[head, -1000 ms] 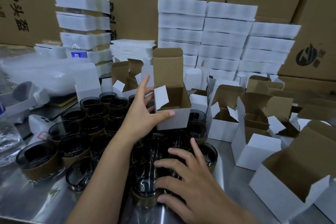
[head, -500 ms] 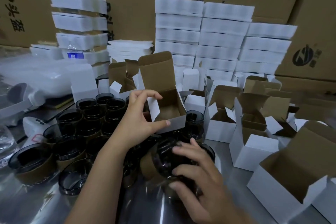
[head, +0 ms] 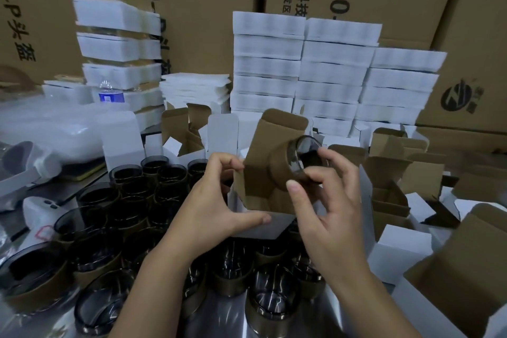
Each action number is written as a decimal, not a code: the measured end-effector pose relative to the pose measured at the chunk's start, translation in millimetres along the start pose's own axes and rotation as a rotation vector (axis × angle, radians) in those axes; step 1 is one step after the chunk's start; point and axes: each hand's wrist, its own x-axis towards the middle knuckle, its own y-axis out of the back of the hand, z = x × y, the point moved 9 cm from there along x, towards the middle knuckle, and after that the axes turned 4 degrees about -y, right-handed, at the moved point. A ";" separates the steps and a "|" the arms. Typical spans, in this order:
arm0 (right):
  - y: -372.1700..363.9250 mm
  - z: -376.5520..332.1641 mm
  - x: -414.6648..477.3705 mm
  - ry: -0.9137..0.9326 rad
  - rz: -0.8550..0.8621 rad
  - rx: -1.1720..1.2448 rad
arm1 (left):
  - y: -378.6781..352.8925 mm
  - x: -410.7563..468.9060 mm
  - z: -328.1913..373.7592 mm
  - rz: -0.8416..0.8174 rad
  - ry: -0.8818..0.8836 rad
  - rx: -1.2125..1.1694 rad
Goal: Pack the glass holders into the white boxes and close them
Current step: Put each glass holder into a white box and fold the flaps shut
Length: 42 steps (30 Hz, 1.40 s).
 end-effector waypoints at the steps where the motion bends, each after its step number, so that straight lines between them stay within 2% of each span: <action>1: 1.6 3.2 0.8 -0.010 -0.005 -0.018 | -1.2 0.1 -0.8 -0.007 0.001 -0.014; 6: -7.1 6.4 1.7 -0.006 -0.151 -0.115 | -3.5 -1.1 -0.1 -0.008 -0.024 -0.056; 9: -9.4 4.5 0.0 0.012 -0.173 -0.155 | 0.0 -1.9 1.2 0.043 -0.022 -0.058; 14: -13.6 9.3 1.9 -0.087 -0.283 -0.184 | -3.1 -2.8 -1.2 0.037 0.002 -0.106; 17: -18.6 10.3 3.8 -0.078 -0.363 -0.170 | -4.7 -2.4 -3.7 0.021 0.026 -0.110; 25: -26.0 17.5 1.7 -0.081 -0.427 -0.277 | -6.7 -2.3 -8.3 -0.005 0.046 -0.103; 27: -24.0 14.9 1.1 -0.050 -0.366 -0.251 | -7.1 -2.9 -8.7 -0.015 0.030 -0.091; 29: -7.6 11.2 2.1 -0.030 -0.160 -0.120 | -7.8 -3.6 -7.9 -0.034 0.003 -0.062; 31: 14.3 28.6 1.4 -0.207 0.062 0.159 | -9.3 -4.3 -8.2 -0.059 0.000 -0.043; 33: 18.2 60.9 -1.5 -0.496 0.147 0.456 | -11.2 -4.5 -9.7 -0.086 0.007 -0.021; 34: 14.2 73.4 -3.3 -0.618 0.129 0.542 | -13.0 -4.4 -10.2 -0.102 0.012 -0.007; 36: 5.6 84.2 -5.7 -0.733 0.047 0.587 | -16.2 -4.6 -9.5 -0.118 0.019 -0.003; 42: -28.8 70.9 -16.0 -0.783 -0.310 0.619 | -12.8 -5.3 3.7 -0.048 -0.034 -0.097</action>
